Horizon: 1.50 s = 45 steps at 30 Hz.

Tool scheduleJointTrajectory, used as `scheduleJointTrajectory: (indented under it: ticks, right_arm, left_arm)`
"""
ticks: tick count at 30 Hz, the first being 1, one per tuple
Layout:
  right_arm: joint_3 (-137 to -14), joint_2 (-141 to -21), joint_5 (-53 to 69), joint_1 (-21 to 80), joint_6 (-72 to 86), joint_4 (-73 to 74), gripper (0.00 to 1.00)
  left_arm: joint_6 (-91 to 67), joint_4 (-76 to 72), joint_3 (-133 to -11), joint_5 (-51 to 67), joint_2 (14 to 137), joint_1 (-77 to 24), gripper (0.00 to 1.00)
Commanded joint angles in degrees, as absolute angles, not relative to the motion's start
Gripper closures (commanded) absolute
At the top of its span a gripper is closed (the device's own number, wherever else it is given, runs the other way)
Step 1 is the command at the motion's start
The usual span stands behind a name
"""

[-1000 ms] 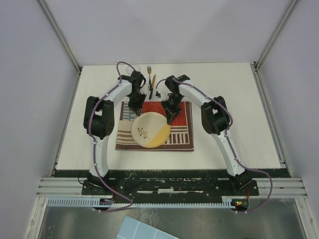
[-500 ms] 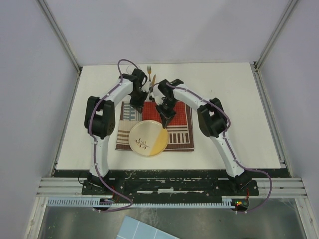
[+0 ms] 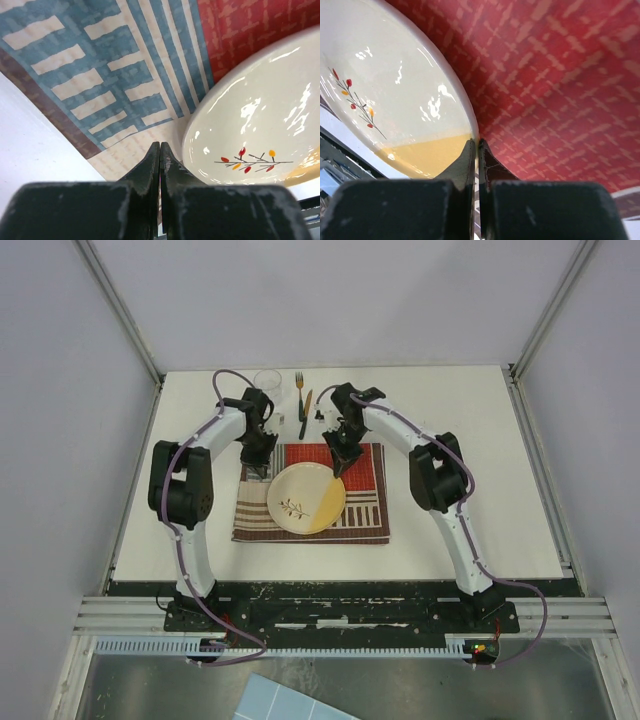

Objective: Set the dinner table for one person
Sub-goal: Adjust the plate on the napkin.

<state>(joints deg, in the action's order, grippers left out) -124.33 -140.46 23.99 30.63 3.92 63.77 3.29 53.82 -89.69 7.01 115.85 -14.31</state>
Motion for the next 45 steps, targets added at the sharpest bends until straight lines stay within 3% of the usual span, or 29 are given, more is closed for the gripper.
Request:
scheduleJointTrajectory:
  ticks: [1, 19, 26, 31, 36, 45]
  right_arm:
    - [-124.9, -133.6, 23.7, 29.7, 7.9, 58.2, 0.98]
    - [-122.7, -135.7, 18.1, 25.0, 11.3, 54.6, 0.98]
    - [-124.7, -137.4, 21.9, 24.8, 10.5, 56.5, 0.98]
    - [-126.4, -138.5, 26.6, 25.2, 9.5, 58.6, 0.79]
    - [-125.8, -137.3, 28.3, 25.4, 9.0, 59.7, 0.63]
    - [-125.2, -135.5, 21.0, 24.5, 5.5, 59.4, 0.61]
  left_arm:
    - [5.2, 51.7, -88.6, 8.2, 113.2, -14.7, 0.97]
    - [4.9, 51.7, -88.1, 9.6, 113.3, -14.6, 0.97]
    - [4.0, 51.4, -87.9, 10.0, 112.8, -14.7, 0.97]
    - [2.6, 50.9, -88.7, 11.2, 112.7, -14.8, 0.77]
    - [1.9, 50.9, -89.8, 12.1, 113.5, -15.1, 0.69]
    - [0.5, 51.0, -90.4, 12.7, 113.5, -15.9, 0.68]
